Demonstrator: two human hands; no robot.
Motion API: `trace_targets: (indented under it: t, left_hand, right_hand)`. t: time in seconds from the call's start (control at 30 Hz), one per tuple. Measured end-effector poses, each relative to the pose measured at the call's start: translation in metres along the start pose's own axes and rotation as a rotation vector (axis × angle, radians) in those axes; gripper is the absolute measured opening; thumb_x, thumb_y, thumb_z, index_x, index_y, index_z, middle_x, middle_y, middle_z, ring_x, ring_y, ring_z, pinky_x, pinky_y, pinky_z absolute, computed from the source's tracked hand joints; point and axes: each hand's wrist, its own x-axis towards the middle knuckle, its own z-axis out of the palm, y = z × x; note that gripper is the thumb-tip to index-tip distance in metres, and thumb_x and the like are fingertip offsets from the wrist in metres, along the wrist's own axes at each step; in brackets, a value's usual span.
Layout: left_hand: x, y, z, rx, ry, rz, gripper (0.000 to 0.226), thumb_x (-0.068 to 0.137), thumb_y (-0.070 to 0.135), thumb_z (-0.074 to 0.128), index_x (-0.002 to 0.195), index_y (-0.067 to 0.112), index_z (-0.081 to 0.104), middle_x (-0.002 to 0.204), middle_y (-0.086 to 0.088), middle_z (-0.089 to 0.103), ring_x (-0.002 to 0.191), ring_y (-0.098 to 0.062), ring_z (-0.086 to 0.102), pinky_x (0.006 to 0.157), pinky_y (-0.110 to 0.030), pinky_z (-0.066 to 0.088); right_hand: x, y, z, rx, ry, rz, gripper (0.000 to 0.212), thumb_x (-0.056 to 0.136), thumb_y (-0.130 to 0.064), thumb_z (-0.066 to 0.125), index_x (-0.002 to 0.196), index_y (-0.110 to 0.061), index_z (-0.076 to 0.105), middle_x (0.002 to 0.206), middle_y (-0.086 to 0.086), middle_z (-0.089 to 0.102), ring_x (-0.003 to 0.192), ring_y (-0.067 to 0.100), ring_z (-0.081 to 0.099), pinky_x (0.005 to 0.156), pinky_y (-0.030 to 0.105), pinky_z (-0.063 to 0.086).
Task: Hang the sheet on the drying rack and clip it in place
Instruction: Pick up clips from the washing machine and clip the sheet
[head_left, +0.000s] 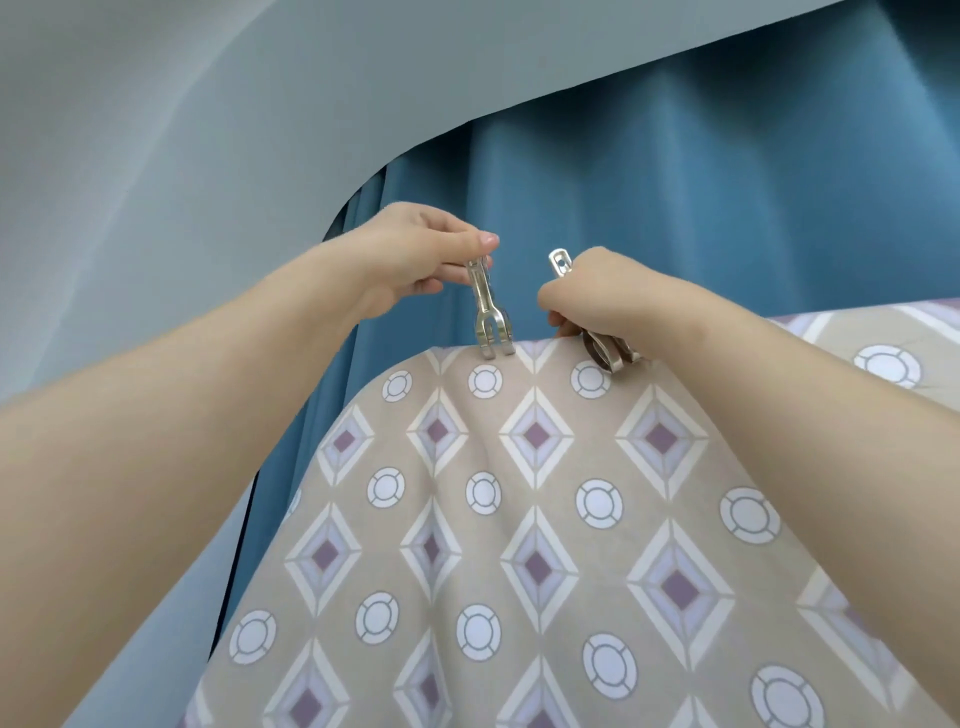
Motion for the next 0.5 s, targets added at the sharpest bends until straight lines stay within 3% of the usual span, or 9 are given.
trace_targets:
  t: [0.17, 0.3, 0.43, 0.5]
  left_hand:
    - [0.001, -0.022, 0.019, 0.099, -0.096, 0.009, 0.014, 0.084, 0.031, 0.066, 0.092, 0.020, 0.065, 0.090, 0.007, 0.070, 0.082, -0.004, 0.065, 0.070, -0.021, 0.042]
    - [-0.001, -0.034, 0.018, 0.007, -0.123, -0.019, 0.019, 0.089, 0.033, 0.059, 0.104, 0.021, 0.062, 0.106, 0.005, 0.070, 0.090, -0.002, 0.066, 0.073, -0.021, 0.043]
    - [-0.012, -0.029, 0.019, -0.064, -0.043, 0.035, 0.037, 0.094, 0.047, 0.044, 0.127, 0.031, 0.046, 0.130, 0.012, 0.050, 0.119, -0.006, 0.047, 0.098, -0.029, 0.038]
    - [-0.021, -0.022, 0.018, -0.088, 0.036, 0.146, 0.031, 0.094, 0.051, 0.038, 0.121, 0.037, 0.045, 0.121, 0.020, 0.049, 0.115, -0.001, 0.045, 0.102, -0.026, 0.035]
  right_hand:
    - [-0.001, 0.004, -0.001, -0.012, 0.011, 0.022, 0.021, 0.087, -0.019, 0.047, 0.071, -0.010, 0.056, 0.070, 0.004, 0.061, 0.064, 0.021, 0.053, 0.060, 0.026, 0.041]
    - [-0.002, 0.003, 0.003, 0.010, 0.049, 0.000, 0.017, 0.085, -0.021, 0.047, 0.074, -0.010, 0.054, 0.070, 0.004, 0.064, 0.061, 0.021, 0.051, 0.060, 0.026, 0.041]
    - [-0.012, -0.004, 0.011, 0.128, 0.151, -0.094, 0.020, 0.084, -0.024, 0.047, 0.065, -0.018, 0.042, 0.072, 0.001, 0.071, 0.068, 0.024, 0.064, 0.063, 0.027, 0.045]
    - [-0.017, -0.006, 0.013, 0.019, 0.199, -0.205, 0.026, 0.084, -0.022, 0.051, 0.062, -0.017, 0.036, 0.066, 0.000, 0.063, 0.065, 0.023, 0.056, 0.058, 0.028, 0.038]
